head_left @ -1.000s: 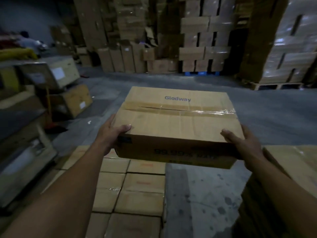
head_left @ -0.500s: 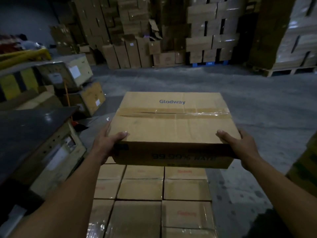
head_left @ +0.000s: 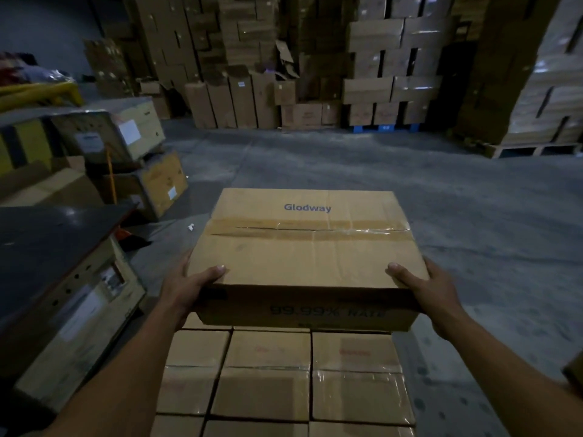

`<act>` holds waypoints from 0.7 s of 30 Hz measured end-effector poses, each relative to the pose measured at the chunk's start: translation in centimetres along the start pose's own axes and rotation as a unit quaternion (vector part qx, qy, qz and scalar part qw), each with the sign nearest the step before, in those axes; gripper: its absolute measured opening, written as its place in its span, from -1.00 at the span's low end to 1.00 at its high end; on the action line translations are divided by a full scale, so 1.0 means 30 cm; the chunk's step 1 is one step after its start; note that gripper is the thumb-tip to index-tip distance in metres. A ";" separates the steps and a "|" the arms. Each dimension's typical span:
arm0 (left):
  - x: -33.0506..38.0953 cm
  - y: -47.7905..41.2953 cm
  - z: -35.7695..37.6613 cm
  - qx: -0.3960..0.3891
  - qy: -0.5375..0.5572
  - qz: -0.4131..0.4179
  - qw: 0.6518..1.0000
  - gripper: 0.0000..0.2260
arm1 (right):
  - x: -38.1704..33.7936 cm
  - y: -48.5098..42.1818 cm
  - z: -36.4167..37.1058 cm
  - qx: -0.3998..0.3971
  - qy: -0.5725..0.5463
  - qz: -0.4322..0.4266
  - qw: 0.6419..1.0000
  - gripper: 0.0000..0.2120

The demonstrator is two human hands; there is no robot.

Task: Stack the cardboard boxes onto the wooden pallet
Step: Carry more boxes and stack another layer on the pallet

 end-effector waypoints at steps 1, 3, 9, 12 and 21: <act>-0.012 -0.032 -0.010 0.008 0.001 -0.003 1.000 -0.43 | 0.006 -0.034 0.023 -0.006 -0.001 0.001 1.000 -0.32; -0.045 -0.110 -0.031 0.011 0.005 -0.010 1.000 -0.45 | 0.019 -0.111 0.070 -0.011 -0.003 0.015 1.000 -0.34; -0.155 -0.286 -0.092 0.007 0.016 -0.027 0.999 -0.52 | 0.078 -0.264 0.224 -0.037 -0.023 0.065 0.997 -0.35; -0.221 -0.381 -0.125 0.005 0.021 -0.032 0.999 -0.53 | 0.118 -0.314 0.316 -0.030 -0.022 0.073 0.997 -0.33; -0.644 -0.767 -0.270 -0.009 0.018 -0.053 0.998 -0.33 | 0.434 -0.540 0.655 0.015 -0.016 0.090 0.996 -0.37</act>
Point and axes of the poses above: each hand's wrist, its own y-axis away from the middle knuckle, its own z-axis out of the palm, x = y × z, the point moved 4 cm from there along -y, towards the middle knuckle, and after that the axes turned 10 degrees about -x, right-handed, at the moved point
